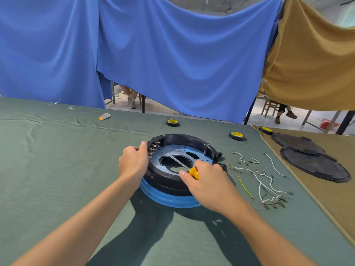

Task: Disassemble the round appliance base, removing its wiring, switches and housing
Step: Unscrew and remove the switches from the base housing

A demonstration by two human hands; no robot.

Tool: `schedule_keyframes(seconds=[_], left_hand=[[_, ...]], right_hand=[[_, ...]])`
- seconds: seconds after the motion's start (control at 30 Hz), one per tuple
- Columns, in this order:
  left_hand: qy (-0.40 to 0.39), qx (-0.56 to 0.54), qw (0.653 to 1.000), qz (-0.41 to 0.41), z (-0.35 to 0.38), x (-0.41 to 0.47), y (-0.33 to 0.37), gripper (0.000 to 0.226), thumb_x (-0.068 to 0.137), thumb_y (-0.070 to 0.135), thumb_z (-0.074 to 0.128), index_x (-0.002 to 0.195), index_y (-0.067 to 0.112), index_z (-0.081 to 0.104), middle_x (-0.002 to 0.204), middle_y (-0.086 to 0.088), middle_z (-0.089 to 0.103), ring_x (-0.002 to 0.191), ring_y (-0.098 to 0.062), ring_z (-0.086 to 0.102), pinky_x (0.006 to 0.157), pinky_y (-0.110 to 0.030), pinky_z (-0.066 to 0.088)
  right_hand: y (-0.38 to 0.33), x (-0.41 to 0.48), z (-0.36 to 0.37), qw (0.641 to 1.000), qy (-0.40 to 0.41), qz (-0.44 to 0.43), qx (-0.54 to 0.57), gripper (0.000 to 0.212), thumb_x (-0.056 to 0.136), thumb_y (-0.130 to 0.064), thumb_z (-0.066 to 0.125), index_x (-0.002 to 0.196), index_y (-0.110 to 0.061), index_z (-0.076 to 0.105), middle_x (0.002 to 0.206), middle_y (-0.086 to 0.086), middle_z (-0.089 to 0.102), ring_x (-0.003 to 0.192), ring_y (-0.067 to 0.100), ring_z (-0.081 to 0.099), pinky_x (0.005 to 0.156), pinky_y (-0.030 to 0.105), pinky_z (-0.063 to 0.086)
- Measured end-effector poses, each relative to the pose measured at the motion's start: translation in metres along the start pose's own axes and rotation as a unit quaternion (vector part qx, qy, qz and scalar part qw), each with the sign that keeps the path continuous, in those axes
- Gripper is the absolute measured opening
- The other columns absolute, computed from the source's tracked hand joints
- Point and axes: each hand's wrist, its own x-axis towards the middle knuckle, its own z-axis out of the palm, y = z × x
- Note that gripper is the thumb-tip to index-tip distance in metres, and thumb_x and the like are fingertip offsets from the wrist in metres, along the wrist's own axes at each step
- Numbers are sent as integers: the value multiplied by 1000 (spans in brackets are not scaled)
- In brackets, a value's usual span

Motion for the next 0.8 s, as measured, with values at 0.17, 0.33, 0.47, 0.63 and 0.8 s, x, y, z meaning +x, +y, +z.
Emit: schedule_keyframes(seconds=[0.17,0.33,0.47,0.63,0.8], left_hand=[[-122,-81,989,7,4,-12,-10,19,80,16,67,96,7,61,94,-14,67,85,-30,65,73,-42,51],[-212,-117,970,8,-10,7,-6,22,80,-4,60,102,0,66,94,-26,71,91,-45,68,87,-57,54],[-270,-163,949,25,-11,14,-8,31,82,-9,55,105,6,69,98,-23,72,86,-39,70,83,-46,56],[-243,-250,937,32,-1,13,-14,29,87,-3,50,108,7,68,98,-16,69,86,-26,65,84,-37,49],[-189,-296,932,86,5,14,-28,28,99,8,42,107,7,69,98,-4,75,92,-16,68,82,-24,54]], right_hand=[[-13,4,-10,997,-46,-13,63,35,89,-56,52,83,-22,54,77,-5,56,72,12,51,57,27,37],[-16,21,-22,985,-73,-11,154,26,94,-52,49,92,-27,57,75,-14,56,66,1,50,58,22,34],[-18,32,-19,992,-53,-41,104,22,99,-37,45,92,-22,59,70,-5,59,68,14,53,59,31,41],[-29,49,4,998,-52,-43,17,26,99,-32,42,108,-21,63,107,9,64,101,30,53,82,43,47],[-32,55,20,999,-33,-34,-13,30,98,-33,41,109,-24,67,112,7,65,104,32,53,79,41,46]])
